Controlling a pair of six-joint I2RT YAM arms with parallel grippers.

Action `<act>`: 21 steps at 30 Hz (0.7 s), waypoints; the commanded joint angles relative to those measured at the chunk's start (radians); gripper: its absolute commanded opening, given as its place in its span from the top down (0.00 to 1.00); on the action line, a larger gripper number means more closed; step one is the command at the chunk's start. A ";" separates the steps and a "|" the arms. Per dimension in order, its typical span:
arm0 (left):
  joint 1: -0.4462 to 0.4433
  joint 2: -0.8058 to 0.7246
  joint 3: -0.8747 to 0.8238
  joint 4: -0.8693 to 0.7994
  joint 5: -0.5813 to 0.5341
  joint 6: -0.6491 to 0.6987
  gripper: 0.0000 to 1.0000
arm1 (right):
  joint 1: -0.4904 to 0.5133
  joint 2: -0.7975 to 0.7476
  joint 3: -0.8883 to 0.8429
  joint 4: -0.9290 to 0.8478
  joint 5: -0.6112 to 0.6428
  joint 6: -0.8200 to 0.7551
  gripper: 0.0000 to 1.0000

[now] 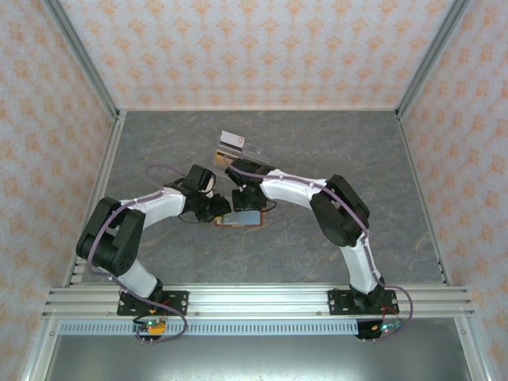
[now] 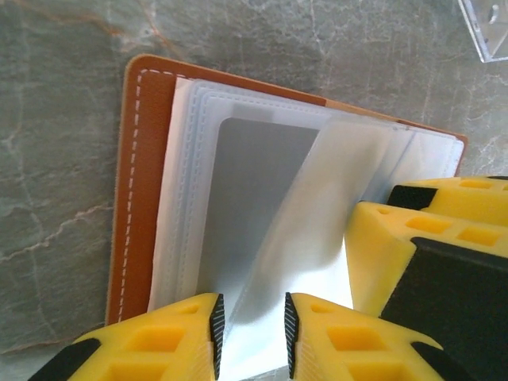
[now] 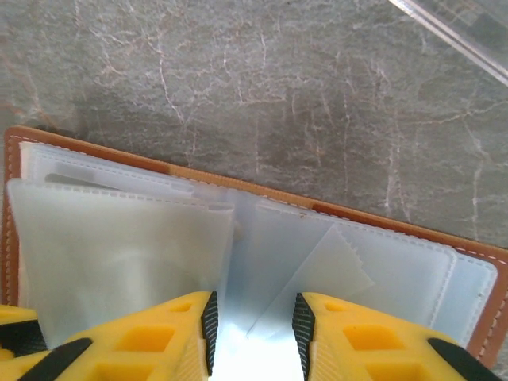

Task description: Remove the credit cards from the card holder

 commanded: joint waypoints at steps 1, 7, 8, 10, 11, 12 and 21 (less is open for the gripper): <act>-0.007 0.003 -0.012 0.053 0.052 -0.006 0.72 | -0.024 -0.027 -0.087 0.087 -0.106 0.034 0.68; -0.007 -0.015 -0.043 0.132 0.105 -0.047 0.72 | -0.072 -0.176 -0.199 0.243 -0.225 0.085 0.68; -0.008 -0.014 -0.047 0.149 0.117 -0.054 0.72 | -0.077 -0.199 -0.211 0.256 -0.231 0.089 0.68; -0.011 -0.012 -0.052 0.185 0.141 -0.072 0.72 | -0.088 -0.243 -0.243 0.281 -0.232 0.097 0.66; -0.013 -0.012 -0.054 0.200 0.150 -0.081 0.71 | -0.092 -0.263 -0.258 0.295 -0.231 0.099 0.65; -0.016 -0.013 -0.054 0.216 0.158 -0.089 0.71 | -0.098 -0.283 -0.276 0.307 -0.220 0.098 0.64; -0.092 0.010 0.021 0.247 0.177 -0.110 0.63 | -0.157 -0.439 -0.428 0.391 -0.080 0.088 0.58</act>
